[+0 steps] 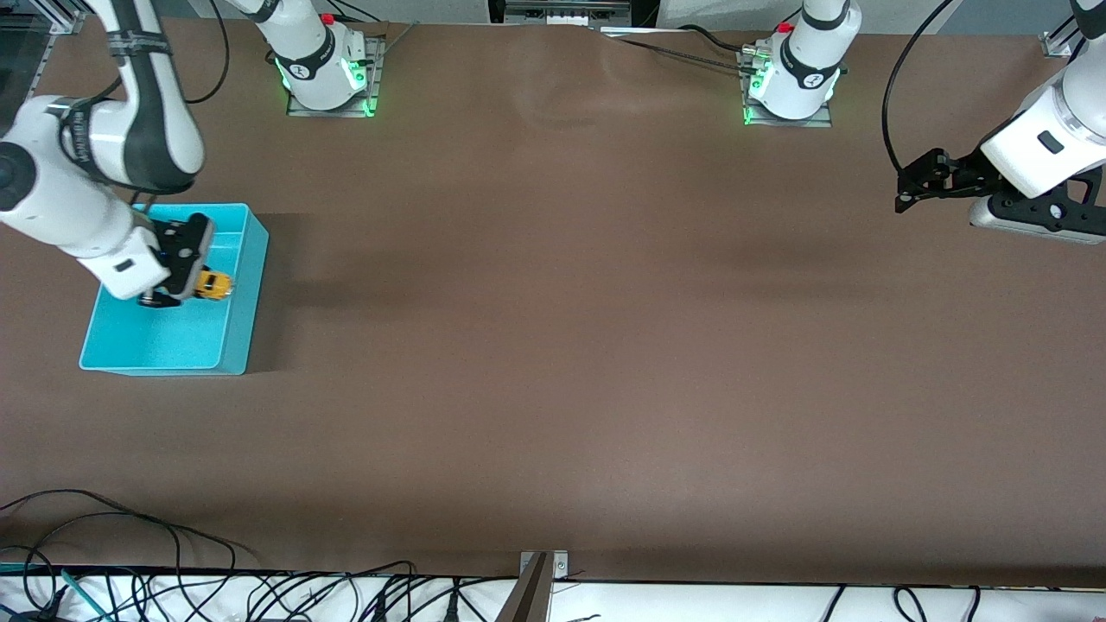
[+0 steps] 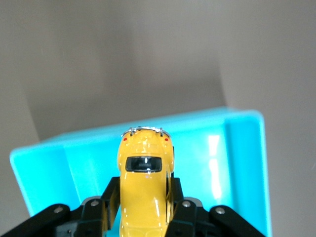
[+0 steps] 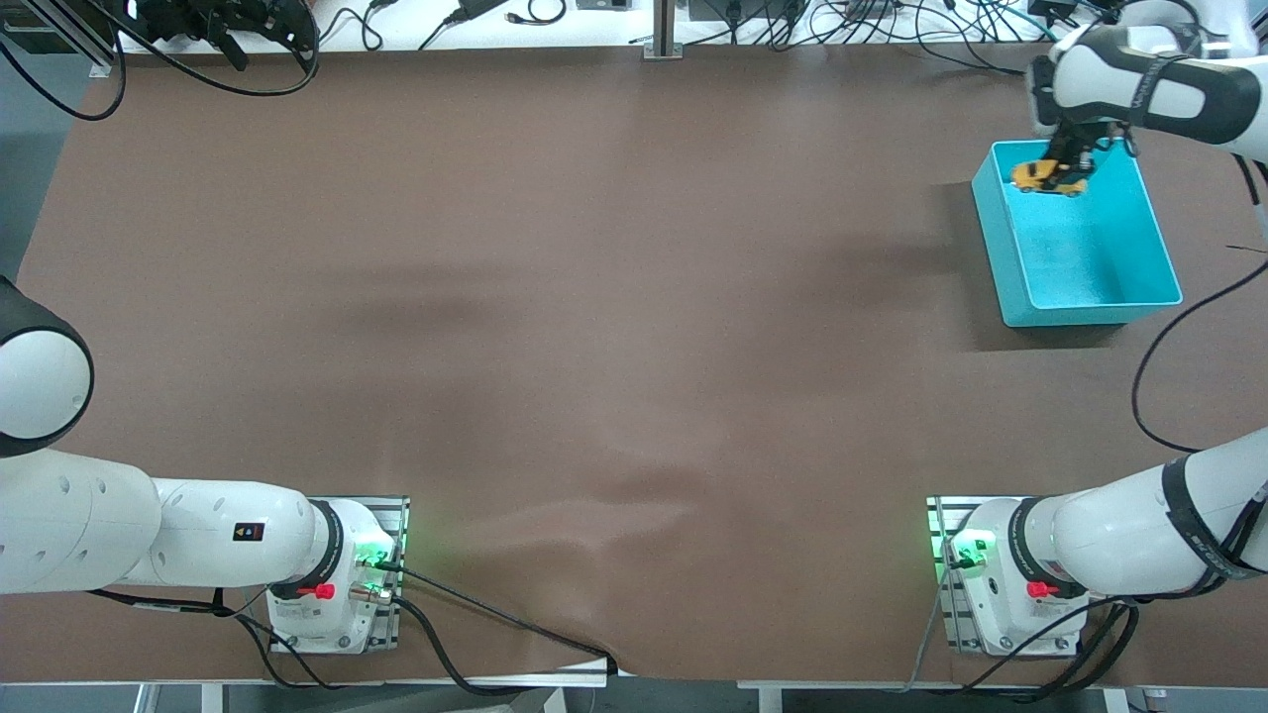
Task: Wind up and store yellow beetle car
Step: 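Lift the car and lower it into the cyan bin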
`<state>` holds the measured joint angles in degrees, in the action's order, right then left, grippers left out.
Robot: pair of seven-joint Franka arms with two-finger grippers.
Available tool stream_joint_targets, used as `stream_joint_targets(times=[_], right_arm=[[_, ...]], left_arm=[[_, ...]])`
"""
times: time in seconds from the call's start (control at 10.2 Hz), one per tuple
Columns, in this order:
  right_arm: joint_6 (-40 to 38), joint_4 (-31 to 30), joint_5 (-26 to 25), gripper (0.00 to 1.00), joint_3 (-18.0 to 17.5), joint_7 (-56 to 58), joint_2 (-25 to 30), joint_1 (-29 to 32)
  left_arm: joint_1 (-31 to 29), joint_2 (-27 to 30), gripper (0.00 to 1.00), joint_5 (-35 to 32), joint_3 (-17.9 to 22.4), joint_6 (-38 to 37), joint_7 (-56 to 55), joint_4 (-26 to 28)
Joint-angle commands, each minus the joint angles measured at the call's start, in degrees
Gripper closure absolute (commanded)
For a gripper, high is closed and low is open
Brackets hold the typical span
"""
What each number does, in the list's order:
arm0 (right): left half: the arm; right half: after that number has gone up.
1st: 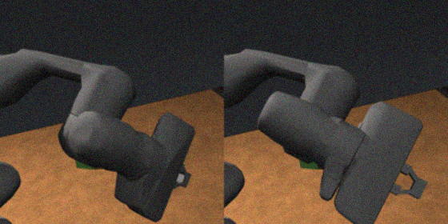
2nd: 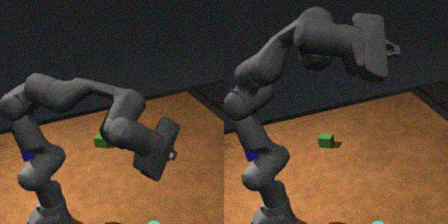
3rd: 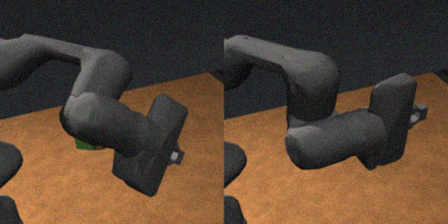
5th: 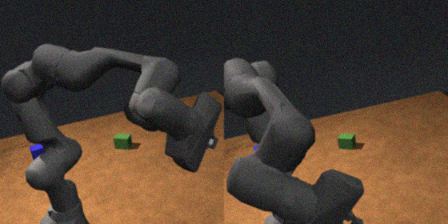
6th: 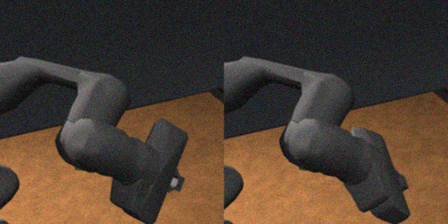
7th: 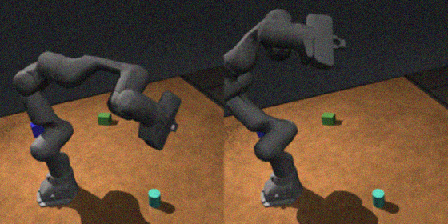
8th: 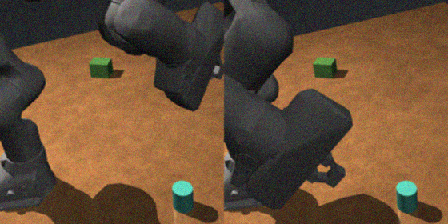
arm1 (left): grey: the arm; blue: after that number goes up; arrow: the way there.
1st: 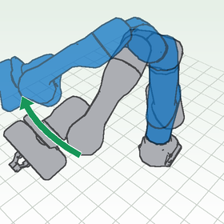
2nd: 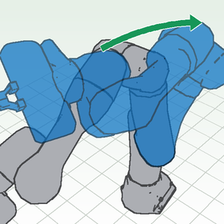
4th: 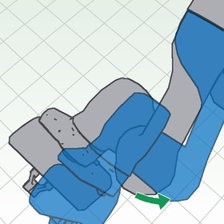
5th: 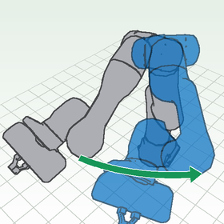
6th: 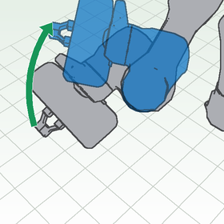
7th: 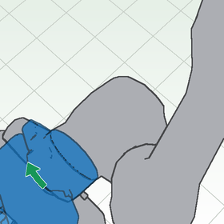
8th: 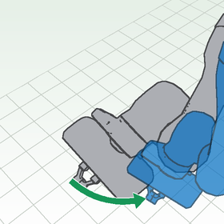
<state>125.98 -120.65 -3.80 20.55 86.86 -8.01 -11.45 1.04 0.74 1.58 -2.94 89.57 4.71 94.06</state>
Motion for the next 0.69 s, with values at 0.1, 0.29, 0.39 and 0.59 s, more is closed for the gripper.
stream_joint_targets(times=[0.1,0.29,0.39,0.59], right_arm=[[11.62,-4.76,-0.77,1.0,2.91,3.49,-3.75,-0.15],[17.78,-7.05,-0.43,1.0,3.18,4.1,-6.91,1.25],[19.99,-7.15,-0.16,1.0,3.18,4.11,-9.19,2.13],[22.03,-7.06,0.19,1.0,3.1,4.11,-11.93,5.03]], left_arm=[[0.55,-0.3,0.0,-1.23,0.13,-1.24,-0.93,-1.25],[0.46,-0.3,0.0,-1.23,0.13,-1.24,-0.93,-1.16],[0.46,-0.3,0.0,-1.23,0.13,-1.24,-0.93,-1.16],[0.46,-0.3,0.0,-1.23,0.13,-1.24,-0.93,-1.16]])
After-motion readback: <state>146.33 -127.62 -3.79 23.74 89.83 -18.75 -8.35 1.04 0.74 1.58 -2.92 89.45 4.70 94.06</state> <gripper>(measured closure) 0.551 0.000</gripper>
